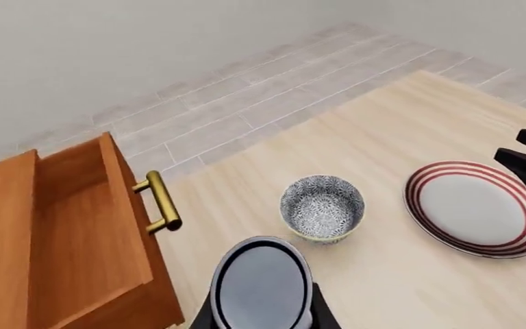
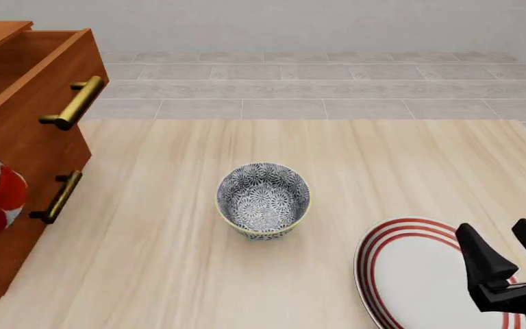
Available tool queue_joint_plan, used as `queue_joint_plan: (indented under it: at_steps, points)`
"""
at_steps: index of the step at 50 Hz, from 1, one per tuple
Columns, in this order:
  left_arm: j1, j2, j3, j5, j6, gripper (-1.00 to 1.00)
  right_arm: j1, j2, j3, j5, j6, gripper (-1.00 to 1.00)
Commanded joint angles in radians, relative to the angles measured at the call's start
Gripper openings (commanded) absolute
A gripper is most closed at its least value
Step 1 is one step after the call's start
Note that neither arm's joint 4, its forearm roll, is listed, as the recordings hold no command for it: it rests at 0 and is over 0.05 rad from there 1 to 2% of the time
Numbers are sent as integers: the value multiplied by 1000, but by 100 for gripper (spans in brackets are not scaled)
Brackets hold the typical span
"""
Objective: Put the ketchup in the top drawer of the cabinet.
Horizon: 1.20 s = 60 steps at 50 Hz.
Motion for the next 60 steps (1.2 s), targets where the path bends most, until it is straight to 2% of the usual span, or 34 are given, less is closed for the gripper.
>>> queue_joint_plan:
  at_steps: [1, 2, 9, 18, 21, 24, 27, 31, 33, 38, 41, 48, 52, 60]
  points:
    - [81, -3, -166, 152, 39, -100, 3, 4, 0, -2, -2, 100]
    - [72, 10, -180, 172, 17, -100, 2, 2, 0, -1, -1, 100]
    - [110, 40, -274, 221, 54, -100, 1, 6, 0, -3, -1, 100]
    - [149, 80, -324, 242, 87, -100, 2, 8, 0, -4, -1, 100]
    - [194, 115, -337, 234, 110, -100, 0, 14, 0, -7, -6, 100]
    - [218, 146, -375, 229, 76, -100, 2, 17, 0, -9, -6, 100]
    - [254, 169, -395, 211, 86, -100, 3, 18, 0, -10, -6, 100]
    - [259, 201, -424, 218, 68, -100, 3, 22, 0, -12, -6, 100]
    - [265, 205, -425, 217, 74, -100, 3, 23, 0, -13, -6, 100]
    - [375, 262, -434, 200, 103, -100, 2, 25, 0, -14, -5, 100]
    - [361, 271, -460, 211, 95, -100, 2, 26, 0, -14, -5, 100]
    - [413, 349, -586, 228, 79, -100, 3, 31, 0, -17, -6, 100]
    - [487, 391, -562, 198, 84, -100, 3, 30, 0, -17, -5, 100]
    - [512, 457, -538, 150, 27, -100, 4, 33, 0, -18, -4, 100]
